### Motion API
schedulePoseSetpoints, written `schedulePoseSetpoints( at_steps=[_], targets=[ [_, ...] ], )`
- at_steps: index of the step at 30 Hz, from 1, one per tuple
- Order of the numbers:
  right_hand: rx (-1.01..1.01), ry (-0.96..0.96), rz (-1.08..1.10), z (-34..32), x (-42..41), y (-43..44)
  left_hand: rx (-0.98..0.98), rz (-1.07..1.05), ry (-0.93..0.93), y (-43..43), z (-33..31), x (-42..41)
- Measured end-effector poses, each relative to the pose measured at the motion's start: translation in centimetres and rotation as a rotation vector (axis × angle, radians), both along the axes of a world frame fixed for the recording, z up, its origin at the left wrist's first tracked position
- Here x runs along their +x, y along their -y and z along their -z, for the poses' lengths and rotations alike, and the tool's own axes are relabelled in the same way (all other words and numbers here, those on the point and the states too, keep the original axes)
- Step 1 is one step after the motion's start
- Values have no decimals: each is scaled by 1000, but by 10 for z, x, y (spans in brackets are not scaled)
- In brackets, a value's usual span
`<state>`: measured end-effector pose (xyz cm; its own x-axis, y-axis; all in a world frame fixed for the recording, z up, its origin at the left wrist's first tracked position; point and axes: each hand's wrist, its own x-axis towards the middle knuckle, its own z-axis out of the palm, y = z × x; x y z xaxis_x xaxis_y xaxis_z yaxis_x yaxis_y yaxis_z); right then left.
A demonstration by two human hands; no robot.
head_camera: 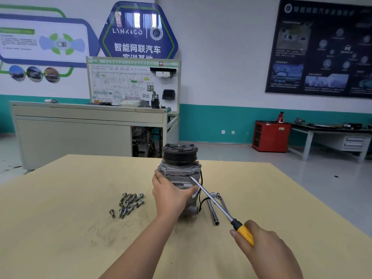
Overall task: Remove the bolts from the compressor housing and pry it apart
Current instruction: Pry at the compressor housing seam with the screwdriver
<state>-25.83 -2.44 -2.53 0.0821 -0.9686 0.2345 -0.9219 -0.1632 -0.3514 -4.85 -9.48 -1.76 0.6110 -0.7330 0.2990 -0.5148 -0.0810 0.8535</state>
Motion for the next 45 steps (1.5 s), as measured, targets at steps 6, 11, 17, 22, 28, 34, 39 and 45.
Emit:
schedulePoseSetpoints(
  at_steps=[6, 11, 17, 22, 28, 34, 39, 45],
  targets=[
    [66, 124, -80, -38, -16, 25, 6, 4, -3, 11, -6, 4],
    [166, 56, -183, -87, -27, 33, 12, 14, 39, 11, -2, 14],
    [92, -179, -191, -106, 5, 25, -81, -3, 1, 7, 6, 8],
    [109, -255, -173, -116, 14, 22, -104, -6, -21, 5, 6, 5],
    [135, -296, -144, -123, 17, 22, -173, 21, -6, 10, 7, 19],
    [149, -247, -176, -118, 21, 29, -146, 296, -298, 22, 7, 44],
    [84, -273, -151, -103, 23, 25, -63, 579, -288, 32, -1, 62],
    [46, -260, -104, -91, 29, 13, -73, 548, -229, 39, 4, 68]
  ],
)
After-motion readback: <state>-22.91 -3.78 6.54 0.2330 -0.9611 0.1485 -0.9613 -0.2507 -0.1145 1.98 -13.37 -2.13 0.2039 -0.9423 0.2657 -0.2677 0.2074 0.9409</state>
